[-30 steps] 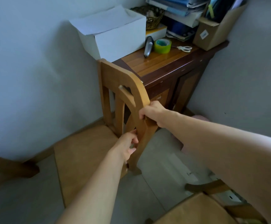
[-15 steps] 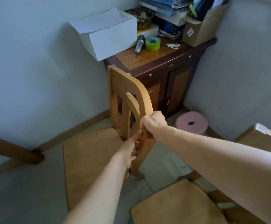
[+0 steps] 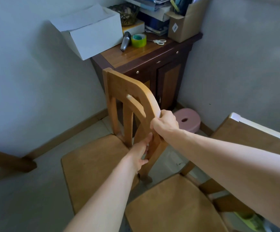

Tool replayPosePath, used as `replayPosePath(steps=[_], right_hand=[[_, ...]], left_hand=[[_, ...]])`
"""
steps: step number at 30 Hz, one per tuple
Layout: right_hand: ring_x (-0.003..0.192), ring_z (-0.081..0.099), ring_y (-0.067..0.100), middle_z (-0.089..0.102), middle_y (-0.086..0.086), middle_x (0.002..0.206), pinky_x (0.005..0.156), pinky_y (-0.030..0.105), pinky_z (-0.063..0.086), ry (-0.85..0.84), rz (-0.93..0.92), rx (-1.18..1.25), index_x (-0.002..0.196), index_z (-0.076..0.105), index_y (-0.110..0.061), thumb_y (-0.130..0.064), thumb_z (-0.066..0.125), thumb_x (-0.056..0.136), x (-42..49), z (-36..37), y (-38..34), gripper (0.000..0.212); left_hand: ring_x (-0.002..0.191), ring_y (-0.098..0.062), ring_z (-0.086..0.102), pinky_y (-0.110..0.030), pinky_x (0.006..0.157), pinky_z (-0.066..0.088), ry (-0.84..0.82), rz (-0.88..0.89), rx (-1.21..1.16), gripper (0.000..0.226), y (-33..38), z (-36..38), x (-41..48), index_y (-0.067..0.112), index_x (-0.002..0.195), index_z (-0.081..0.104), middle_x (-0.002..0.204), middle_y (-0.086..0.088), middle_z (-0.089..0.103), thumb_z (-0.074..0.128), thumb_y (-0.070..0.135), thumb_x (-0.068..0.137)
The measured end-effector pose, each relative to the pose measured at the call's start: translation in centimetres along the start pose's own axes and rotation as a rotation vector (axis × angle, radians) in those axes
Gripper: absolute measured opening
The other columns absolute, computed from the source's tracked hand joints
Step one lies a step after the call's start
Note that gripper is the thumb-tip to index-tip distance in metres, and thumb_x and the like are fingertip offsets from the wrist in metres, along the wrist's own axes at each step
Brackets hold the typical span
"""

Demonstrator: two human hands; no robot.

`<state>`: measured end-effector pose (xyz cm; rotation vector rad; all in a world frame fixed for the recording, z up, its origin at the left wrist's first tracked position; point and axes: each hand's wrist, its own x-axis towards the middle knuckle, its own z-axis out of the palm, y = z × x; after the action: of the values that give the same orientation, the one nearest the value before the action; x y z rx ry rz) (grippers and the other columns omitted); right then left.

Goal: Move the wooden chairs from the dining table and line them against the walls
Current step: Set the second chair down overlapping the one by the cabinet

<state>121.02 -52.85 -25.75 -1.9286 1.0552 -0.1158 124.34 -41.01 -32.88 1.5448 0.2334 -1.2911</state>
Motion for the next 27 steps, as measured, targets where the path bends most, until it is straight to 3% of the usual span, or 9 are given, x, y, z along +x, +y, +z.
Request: replayPosePath(steps=[4,11,14,19,24,27], right_hand=[[0.065,0.055,0.012,0.06,0.002,0.085,0.049,0.022,0.045,0.002,0.001,-0.022,0.107,0.06,-0.014,-0.014,0.063,0.081,0.1,-2.1,1.1,0.026],[0.082,0.064,0.022,0.064,0.005,0.094,0.069,0.035,0.058,0.007,0.029,0.005,0.109,0.06,-0.016,-0.016,0.064,0.081,0.9,-4.8,2.6,0.029],[0.084,0.064,0.021,0.063,0.006,0.096,0.067,0.033,0.058,0.01,0.031,0.014,0.113,0.058,-0.015,-0.016,0.065,0.083,1.2,-5.2,2.9,0.03],[0.077,0.062,0.018,0.063,0.006,0.098,0.048,0.023,0.045,0.018,0.038,0.022,0.113,0.058,-0.015,-0.016,0.066,0.084,1.8,-6.7,3.4,0.03],[0.073,0.061,0.017,0.064,0.008,0.101,0.046,0.023,0.043,0.017,0.054,0.022,0.114,0.058,-0.014,-0.016,0.066,0.085,3.7,-9.1,3.9,0.03],[0.072,0.061,0.019,0.064,0.01,0.097,0.052,0.027,0.049,0.022,0.066,0.007,0.111,0.059,-0.011,-0.013,0.065,0.083,4.8,-11.0,4.3,0.028]], left_hand=[[0.135,-0.027,0.041,-0.054,0.108,0.036,-0.021,-0.016,0.008,0.082,-0.2,2.1,0.3,0.021,0.139,0.048,0.14,-0.006,0.052,0.068,0.067,0.074],[0.137,-0.028,0.039,-0.055,0.109,0.034,-0.029,-0.03,0.032,0.072,0.3,5.5,0.5,0.024,0.139,0.047,0.141,-0.007,0.05,0.065,0.061,0.08],[0.139,-0.029,0.037,-0.056,0.11,0.032,-0.036,-0.035,0.041,0.077,0.6,6.1,0.7,0.022,0.141,0.043,0.144,-0.007,0.048,0.065,0.062,0.08],[0.14,-0.03,0.035,-0.057,0.111,0.03,-0.054,-0.036,0.035,0.08,1.0,7.7,1.6,0.022,0.144,0.04,0.146,-0.008,0.045,0.068,0.06,0.079],[0.141,-0.03,0.035,-0.056,0.112,0.029,-0.063,-0.037,0.031,0.078,2.6,10.4,3.0,0.024,0.144,0.039,0.148,-0.006,0.044,0.069,0.057,0.08],[0.141,-0.03,0.035,-0.054,0.113,0.028,-0.082,-0.038,0.026,0.079,3.4,12.4,3.7,0.024,0.144,0.038,0.149,-0.005,0.044,0.069,0.057,0.08]])
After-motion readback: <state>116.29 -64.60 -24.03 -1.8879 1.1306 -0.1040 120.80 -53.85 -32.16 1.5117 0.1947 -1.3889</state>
